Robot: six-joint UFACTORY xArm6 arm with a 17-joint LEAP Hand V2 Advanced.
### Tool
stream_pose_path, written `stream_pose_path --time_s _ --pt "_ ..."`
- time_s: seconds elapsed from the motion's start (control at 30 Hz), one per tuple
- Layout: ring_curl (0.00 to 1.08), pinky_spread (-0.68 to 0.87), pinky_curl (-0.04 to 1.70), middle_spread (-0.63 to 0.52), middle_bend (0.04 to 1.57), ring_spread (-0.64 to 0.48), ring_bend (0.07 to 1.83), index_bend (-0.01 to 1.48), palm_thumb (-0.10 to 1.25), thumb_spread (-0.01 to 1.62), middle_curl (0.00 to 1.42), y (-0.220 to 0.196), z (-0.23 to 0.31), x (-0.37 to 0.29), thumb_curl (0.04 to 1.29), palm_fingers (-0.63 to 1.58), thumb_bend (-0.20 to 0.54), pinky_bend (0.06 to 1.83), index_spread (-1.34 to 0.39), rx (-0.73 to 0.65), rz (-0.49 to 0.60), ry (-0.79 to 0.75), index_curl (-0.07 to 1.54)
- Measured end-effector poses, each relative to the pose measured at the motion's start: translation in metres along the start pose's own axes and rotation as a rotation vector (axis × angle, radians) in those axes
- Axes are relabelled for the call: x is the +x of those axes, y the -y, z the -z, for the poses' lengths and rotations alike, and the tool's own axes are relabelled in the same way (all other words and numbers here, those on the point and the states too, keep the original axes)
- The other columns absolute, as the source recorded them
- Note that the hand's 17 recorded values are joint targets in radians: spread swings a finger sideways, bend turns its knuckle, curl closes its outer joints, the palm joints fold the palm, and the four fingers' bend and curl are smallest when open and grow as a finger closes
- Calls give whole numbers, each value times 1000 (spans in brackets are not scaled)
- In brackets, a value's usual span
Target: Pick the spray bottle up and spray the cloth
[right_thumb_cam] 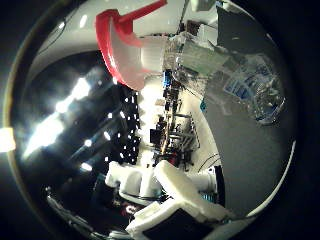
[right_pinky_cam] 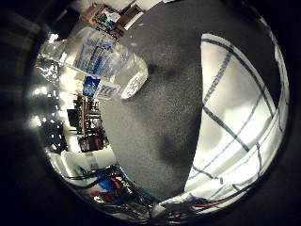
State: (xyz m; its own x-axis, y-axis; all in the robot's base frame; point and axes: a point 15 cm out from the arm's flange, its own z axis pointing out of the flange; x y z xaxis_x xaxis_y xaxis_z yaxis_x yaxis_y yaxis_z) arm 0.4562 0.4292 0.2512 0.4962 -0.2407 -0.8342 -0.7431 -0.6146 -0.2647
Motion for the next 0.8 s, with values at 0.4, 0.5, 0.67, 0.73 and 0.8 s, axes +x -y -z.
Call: stream_pose_path --time_s 0.4,0.5,0.67,0.73,0.8 --pt "260 419 373 125 185 172 264 166 520 1150 304 2 58 -11 282 30 -20 372 -258 57 29 -52 306" --pt "260 425 362 125 184 172 255 166 514 1146 300 -3 73 -20 279 32 -22 379 -257 70 25 -58 302" --pt "258 445 349 141 181 199 233 173 515 1154 293 -18 97 -26 275 22 -19 385 -253 34 21 -158 304" --pt "259 448 345 148 178 210 228 173 515 1155 288 -26 116 -33 274 20 -19 389 -251 26 8 -208 306" --pt "258 447 342 151 177 215 220 178 523 1158 284 -35 128 -43 276 24 -15 395 -250 17 3 -214 310"
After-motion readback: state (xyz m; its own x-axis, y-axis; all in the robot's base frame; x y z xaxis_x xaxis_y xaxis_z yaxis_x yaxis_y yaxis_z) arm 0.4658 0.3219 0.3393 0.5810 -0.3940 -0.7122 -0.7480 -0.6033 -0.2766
